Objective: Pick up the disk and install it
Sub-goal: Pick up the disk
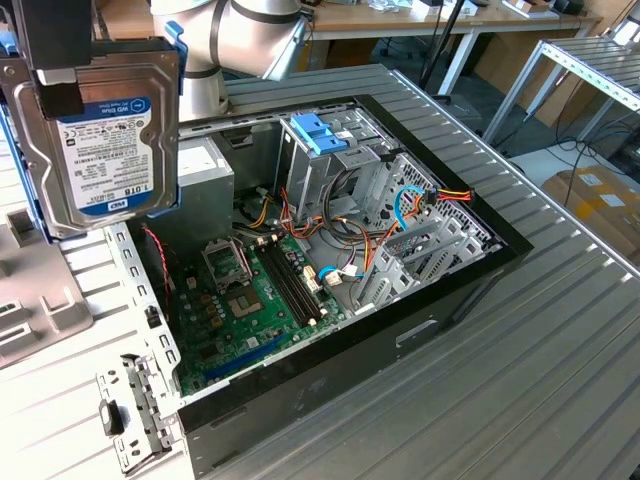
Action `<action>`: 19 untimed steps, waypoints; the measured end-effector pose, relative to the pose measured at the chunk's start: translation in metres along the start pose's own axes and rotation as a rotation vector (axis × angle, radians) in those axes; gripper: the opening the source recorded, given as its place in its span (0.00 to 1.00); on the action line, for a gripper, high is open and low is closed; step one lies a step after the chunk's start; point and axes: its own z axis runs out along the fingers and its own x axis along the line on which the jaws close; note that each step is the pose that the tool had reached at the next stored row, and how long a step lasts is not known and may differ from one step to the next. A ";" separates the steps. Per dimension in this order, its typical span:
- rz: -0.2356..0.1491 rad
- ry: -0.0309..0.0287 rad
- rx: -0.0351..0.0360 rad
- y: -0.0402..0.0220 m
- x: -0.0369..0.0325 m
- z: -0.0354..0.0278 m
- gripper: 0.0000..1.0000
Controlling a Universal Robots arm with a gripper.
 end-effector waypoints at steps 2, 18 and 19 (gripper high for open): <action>0.000 -0.0001 0.0000 -0.0004 0.0010 0.0001 0.37; 0.000 0.0000 0.0000 -0.0044 0.0115 0.0012 0.37; 0.000 0.0000 0.0000 -0.0048 0.0125 0.0013 0.37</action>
